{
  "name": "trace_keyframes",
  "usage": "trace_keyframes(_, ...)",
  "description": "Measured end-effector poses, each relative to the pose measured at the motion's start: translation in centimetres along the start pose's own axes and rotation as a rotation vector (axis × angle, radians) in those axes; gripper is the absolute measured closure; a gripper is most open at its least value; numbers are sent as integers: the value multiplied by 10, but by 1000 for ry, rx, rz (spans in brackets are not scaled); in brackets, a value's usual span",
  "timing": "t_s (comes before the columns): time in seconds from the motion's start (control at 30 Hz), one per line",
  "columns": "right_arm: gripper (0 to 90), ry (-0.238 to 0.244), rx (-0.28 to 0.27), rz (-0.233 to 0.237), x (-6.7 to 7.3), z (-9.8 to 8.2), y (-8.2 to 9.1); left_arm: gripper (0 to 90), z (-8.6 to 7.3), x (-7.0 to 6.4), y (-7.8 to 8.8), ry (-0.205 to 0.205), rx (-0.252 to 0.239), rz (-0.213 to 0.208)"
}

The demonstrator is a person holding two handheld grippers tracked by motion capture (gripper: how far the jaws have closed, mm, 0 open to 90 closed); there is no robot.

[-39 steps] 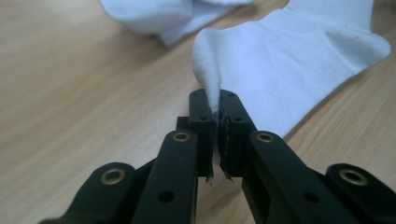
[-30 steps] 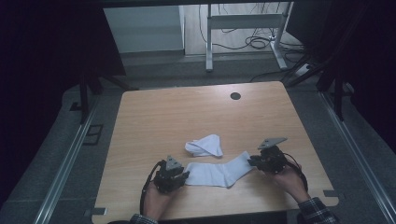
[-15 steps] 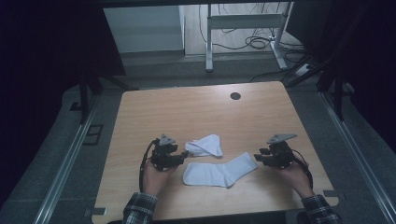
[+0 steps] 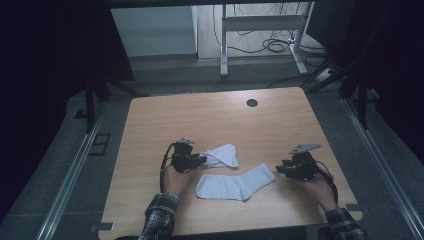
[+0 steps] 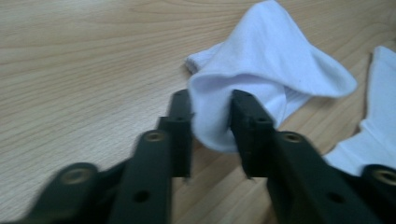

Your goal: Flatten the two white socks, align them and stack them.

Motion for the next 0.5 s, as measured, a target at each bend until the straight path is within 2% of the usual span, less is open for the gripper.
trace_keyframes(0.03, 563, 1, 1, -1, 0, 0, 0, 782, 2, -1, 2, -9, -1, 1)
trace_keyframes(0.1, 563, 1, 0, -1, 1, 0, -1, 813, 9, -3, 7, -35, -18, 21)
trace_keyframes(0.17, 563, 1, 0, -1, 1, 0, -1, 814, 18, -4, 15, -76, -42, 61)
trace_keyframes(0.2, 563, 1, 0, -1, 1, 0, 0, 810, 18, -4, 15, -76, -42, 61)
trace_keyframes(0.23, 563, 0, 0, -1, 1, 0, 0, 801, 29, -6, 23, -118, -70, 105)
trace_keyframes(0.27, 563, 0, 0, -1, 1, 0, 0, 799, 29, -6, 23, -118, -70, 105)
trace_keyframes(0.3, 563, 2, 2, -1, 0, 0, 0, 798, 40, -8, 33, -156, -100, 148)
trace_keyframes(0.33, 563, 2, 2, -1, 0, 0, 0, 799, 40, -8, 33, -156, -100, 148)
trace_keyframes(0.37, 562, 2, 3, -1, 0, 0, 0, 799, 47, -9, 39, -202, -120, 185)
trace_keyframes(0.43, 561, 2, 4, 1, 0, -1, 0, 797, 51, -11, 44, -233, -130, 208)
trace_keyframes(0.47, 561, 2, 4, 1, 0, -1, 0, 784, 51, -11, 44, -233, -130, 208)
trace_keyframes(0.5, 557, 1, 5, 2, 0, -1, -1, 780, 50, -14, 45, -261, -122, 216)
Point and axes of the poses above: each handheld gripper's, and its own axes: y roughly backward along the jaws, z roughly out of its top, x roughly to its left, the point moved 5 cm from there along -y, roughly forward along the jaws, and after that the axes turned 10 degrees about z, right-handed, at the moved point
